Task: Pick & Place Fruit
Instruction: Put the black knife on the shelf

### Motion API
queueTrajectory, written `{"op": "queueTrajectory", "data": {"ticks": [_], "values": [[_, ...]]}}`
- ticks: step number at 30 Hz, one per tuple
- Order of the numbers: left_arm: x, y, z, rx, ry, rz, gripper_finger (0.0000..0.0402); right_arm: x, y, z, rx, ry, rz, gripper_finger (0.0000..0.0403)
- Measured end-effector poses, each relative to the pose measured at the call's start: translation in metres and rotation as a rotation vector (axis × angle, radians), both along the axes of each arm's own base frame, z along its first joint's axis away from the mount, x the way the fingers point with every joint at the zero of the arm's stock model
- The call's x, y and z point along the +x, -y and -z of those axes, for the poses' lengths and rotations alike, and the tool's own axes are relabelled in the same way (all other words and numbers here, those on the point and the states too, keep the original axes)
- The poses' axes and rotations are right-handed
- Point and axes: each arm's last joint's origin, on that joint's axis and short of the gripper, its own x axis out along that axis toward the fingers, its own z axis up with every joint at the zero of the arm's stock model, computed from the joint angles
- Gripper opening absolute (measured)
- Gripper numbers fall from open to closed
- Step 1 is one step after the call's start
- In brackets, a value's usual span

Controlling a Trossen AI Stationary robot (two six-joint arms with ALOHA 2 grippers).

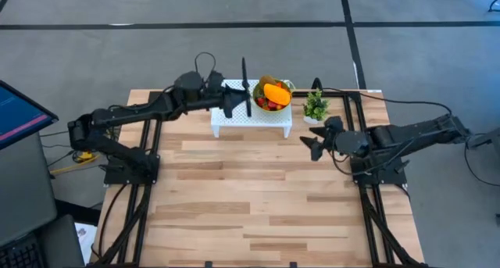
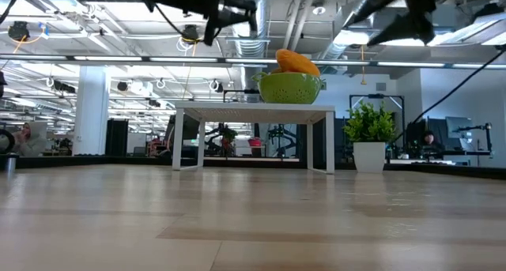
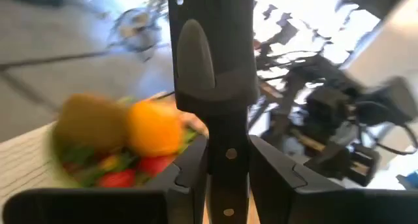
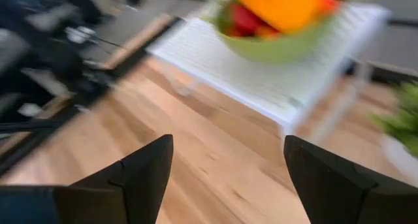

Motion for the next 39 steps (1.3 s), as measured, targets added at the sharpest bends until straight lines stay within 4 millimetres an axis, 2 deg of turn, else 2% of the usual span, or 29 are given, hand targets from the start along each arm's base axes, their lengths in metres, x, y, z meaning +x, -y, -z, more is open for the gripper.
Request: {"op": "queueTrajectory", "data": {"ticks": [7, 14, 29, 39], "values": [[-0.015, -0.025, 0.001, -0.105, -0.178, -0.181, 0.0082, -0.017, 0.013, 0.013, 0.077, -0.128, 0.132, 0.0285], [-0.025, -0.037, 0.012, -0.19, -0.284, -0.325, 0.0081, -0.01, 0.013, 0.017, 0.079, -0.148, 0.145, 0.0285], [-0.005, -0.051, 0.061, -0.314, -0.472, -0.35, 0.0082, 0.001, 0.011, 0.028, 0.067, -0.233, 0.123, 0.0285], [-0.008, -0.06, 0.069, -0.452, -0.465, -0.337, 0.0082, 0.001, 0.011, 0.028, 0.067, -0.229, 0.123, 0.0285]]}}
